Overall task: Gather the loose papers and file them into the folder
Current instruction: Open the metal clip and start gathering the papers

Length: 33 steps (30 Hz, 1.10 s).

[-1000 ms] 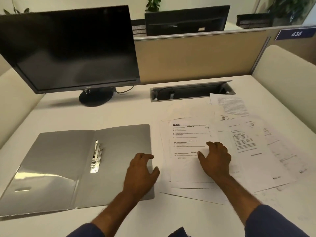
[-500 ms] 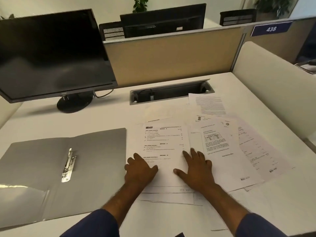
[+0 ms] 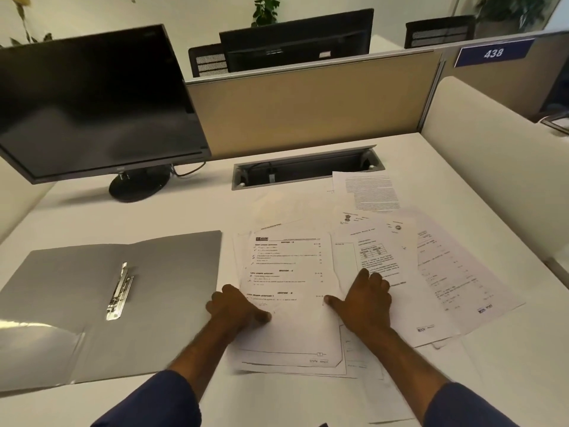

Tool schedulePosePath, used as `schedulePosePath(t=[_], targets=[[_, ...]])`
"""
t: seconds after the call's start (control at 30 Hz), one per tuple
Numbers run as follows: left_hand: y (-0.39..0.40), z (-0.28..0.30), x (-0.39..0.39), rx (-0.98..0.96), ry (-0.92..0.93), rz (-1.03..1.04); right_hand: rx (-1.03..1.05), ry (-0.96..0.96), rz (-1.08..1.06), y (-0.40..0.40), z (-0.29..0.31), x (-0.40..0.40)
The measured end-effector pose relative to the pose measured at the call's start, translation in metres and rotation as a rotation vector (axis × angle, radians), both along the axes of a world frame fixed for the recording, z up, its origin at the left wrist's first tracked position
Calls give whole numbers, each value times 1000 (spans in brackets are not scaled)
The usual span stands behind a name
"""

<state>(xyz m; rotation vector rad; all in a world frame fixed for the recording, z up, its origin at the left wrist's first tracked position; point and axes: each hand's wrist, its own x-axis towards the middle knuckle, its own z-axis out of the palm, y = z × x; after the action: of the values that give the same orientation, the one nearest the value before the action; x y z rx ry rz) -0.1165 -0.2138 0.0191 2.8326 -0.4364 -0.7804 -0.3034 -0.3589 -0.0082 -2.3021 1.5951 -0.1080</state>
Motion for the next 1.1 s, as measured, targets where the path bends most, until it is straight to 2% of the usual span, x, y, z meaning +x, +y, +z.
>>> schedulePosePath(t=[0.1, 0.17, 0.3, 0.5, 0.73, 0.9, 1.1], targets=[[2, -1, -1, -404, 158, 159, 19, -2, 35, -5, 1, 1], [4, 0, -4, -604, 233, 228, 14, 19, 49, -6, 1, -1], [6, 1, -3, -709, 288, 152, 2, -14, 21, -8, 0, -8], [16, 5, 6, -654, -100, 53, 22, 10, 27, -17, 1, -17], [28, 21, 13, -787, -255, 93, 27, 45, 25, -22, 1, -17], [30, 62, 27, -871, -550, 29, 36, 52, 19, -26, 3, -16], [24, 115, 29, -998, -748, -56, 94, 21, -8, -34, 4, -14]])
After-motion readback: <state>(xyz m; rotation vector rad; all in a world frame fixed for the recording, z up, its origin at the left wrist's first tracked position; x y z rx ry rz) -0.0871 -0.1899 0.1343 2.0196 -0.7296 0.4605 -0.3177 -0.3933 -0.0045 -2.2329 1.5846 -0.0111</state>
